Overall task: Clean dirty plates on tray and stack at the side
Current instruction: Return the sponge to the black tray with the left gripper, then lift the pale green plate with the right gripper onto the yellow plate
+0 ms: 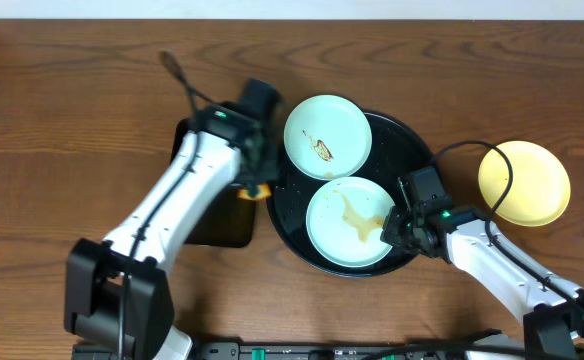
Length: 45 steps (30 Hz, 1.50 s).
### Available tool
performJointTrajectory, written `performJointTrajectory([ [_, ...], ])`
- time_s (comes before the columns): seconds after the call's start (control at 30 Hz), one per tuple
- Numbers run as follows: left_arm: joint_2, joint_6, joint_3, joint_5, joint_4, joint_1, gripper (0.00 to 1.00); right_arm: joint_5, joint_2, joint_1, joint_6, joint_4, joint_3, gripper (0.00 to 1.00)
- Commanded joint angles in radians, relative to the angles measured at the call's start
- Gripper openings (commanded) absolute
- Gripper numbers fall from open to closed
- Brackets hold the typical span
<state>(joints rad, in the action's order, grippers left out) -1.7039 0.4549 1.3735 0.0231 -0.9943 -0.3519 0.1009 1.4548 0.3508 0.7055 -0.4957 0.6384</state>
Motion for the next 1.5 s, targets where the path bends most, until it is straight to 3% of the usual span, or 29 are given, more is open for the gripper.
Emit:
performJointTrajectory([
  [0.0,0.01,-0.006,0.005,0.023,-0.017,0.079,0.07,-0.115,0.008,0.004,-0.1,-0.02,-0.006,0.01],
  [0.27,0.017,-0.006,0.005,0.044,-0.027,0.171,0.07,-0.211,-0.047,0.003,-0.282,-0.259,0.182,0.01],
  [0.47,0.018,-0.006,0.005,0.044,-0.027,0.185,0.07,-0.36,-0.049,0.004,-0.295,-0.37,0.314,0.01],
  [0.83,0.018,-0.006,0.005,0.044,-0.026,0.185,0.08,-0.618,-0.063,0.024,-0.541,-0.372,0.465,0.01],
  [1.17,0.018,-0.006,0.005,0.043,-0.026,0.185,0.08,-0.945,-0.064,0.193,-0.849,-0.315,0.534,0.01],
  [1.47,0.018,-0.006,0.005,0.043,-0.025,0.185,0.08,-1.169,-0.064,0.358,-0.86,-0.289,0.534,0.01],
])
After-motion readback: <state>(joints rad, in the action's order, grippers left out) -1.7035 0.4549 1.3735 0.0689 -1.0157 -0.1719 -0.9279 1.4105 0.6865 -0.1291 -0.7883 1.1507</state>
